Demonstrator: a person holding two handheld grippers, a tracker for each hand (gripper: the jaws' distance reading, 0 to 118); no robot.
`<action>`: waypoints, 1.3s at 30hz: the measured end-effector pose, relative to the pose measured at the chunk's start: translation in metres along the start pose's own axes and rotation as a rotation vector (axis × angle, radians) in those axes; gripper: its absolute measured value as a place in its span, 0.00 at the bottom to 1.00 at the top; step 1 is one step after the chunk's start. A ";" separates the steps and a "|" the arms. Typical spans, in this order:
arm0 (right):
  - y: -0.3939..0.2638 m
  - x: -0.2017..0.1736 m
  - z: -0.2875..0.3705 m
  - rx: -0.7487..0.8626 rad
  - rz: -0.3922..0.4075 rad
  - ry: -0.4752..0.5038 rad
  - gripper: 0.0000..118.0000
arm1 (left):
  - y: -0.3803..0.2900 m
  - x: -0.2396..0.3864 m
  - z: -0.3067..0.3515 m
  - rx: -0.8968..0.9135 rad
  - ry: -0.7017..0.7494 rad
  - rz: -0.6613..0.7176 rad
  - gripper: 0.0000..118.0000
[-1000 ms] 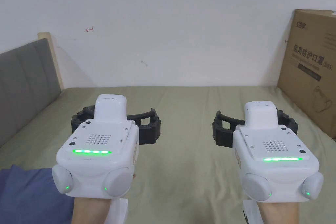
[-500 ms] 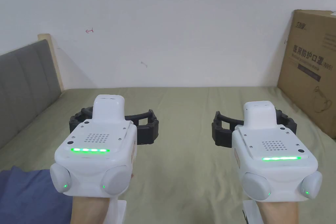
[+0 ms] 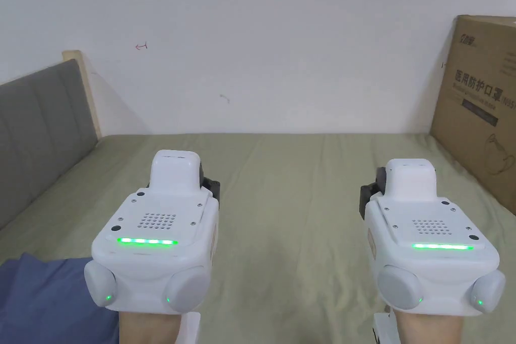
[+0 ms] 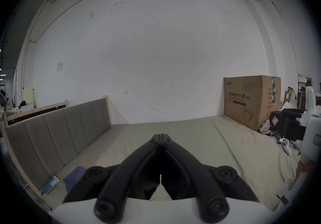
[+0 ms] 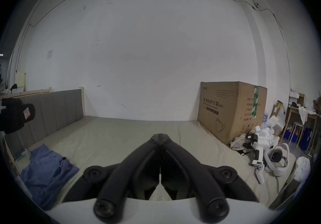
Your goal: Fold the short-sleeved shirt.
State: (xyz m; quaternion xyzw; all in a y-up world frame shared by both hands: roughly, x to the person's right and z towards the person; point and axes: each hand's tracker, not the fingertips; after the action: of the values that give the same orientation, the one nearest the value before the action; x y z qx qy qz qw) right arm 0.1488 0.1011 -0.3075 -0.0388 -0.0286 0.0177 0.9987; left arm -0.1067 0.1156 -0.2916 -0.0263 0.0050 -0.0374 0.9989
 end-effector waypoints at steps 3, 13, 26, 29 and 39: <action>0.001 0.000 -0.005 -0.017 -0.021 -0.012 0.01 | 0.001 -0.001 -0.002 -0.009 0.007 0.000 0.00; 0.010 -0.041 -0.011 0.010 0.041 0.080 0.01 | 0.011 -0.045 0.007 -0.017 0.077 0.061 0.00; 0.003 -0.175 -0.024 -0.020 0.059 0.406 0.01 | -0.001 -0.164 0.074 -0.060 0.440 0.032 0.00; -0.003 -0.202 -0.021 -0.034 0.074 0.479 0.01 | -0.009 -0.183 0.085 -0.089 0.496 0.043 0.00; -0.022 -0.236 -0.029 -0.096 0.110 0.542 0.01 | -0.034 -0.205 0.077 -0.343 0.467 0.094 0.00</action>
State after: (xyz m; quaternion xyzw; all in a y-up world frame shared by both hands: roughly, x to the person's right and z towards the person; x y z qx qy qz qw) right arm -0.0844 0.0680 -0.3482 -0.0907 0.2408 0.0594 0.9645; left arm -0.3125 0.1016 -0.2109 -0.1850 0.2420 0.0051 0.9525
